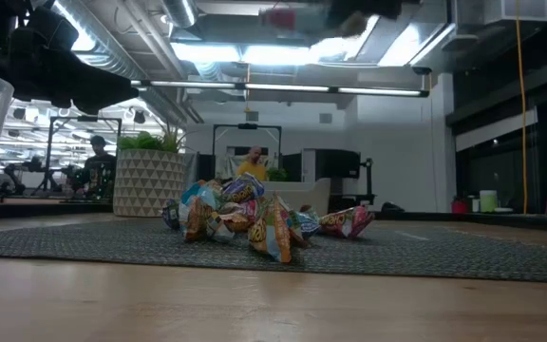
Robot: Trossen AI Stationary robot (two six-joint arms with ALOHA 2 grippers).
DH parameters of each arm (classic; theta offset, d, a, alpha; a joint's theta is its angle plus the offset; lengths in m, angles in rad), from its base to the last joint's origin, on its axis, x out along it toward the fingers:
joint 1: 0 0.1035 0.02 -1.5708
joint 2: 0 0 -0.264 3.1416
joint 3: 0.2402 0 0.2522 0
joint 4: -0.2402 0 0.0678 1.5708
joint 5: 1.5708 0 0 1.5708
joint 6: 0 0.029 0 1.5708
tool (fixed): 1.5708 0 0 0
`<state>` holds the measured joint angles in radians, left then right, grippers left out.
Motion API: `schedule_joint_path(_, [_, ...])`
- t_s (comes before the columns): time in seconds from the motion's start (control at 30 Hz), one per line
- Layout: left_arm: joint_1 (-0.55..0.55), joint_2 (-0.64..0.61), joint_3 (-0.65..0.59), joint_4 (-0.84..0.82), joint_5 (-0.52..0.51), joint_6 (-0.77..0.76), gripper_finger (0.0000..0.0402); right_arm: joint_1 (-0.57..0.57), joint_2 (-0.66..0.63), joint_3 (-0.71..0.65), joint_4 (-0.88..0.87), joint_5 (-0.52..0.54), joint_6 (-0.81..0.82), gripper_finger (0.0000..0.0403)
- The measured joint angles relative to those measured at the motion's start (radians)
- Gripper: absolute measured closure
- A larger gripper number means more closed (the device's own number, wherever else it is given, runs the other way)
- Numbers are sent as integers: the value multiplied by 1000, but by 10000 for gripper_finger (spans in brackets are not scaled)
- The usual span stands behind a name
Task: Pick and place Granola Bars by type
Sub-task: Put the red granola bar into the gray bin
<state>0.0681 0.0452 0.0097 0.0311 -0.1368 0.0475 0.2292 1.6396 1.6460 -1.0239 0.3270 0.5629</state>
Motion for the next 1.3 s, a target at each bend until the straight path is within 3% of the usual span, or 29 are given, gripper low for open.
schedule_joint_path(0.33, [0,0,0,0,0,0,212,-40,-139,5,4,185,33,352])
schedule_joint_path(0.57, [0,0,0,0,0,0,210,-148,-146,5,18,187,-42,365])
schedule_joint_path(0.77, [0,0,0,0,0,0,212,-293,-146,5,120,86,-211,358])
schedule_joint_path(1.0, [0,0,0,0,0,0,211,-526,-139,5,283,-151,-438,366])
schedule_joint_path(1.3, [0,0,0,0,0,0,210,-735,-72,5,303,-335,-592,358])
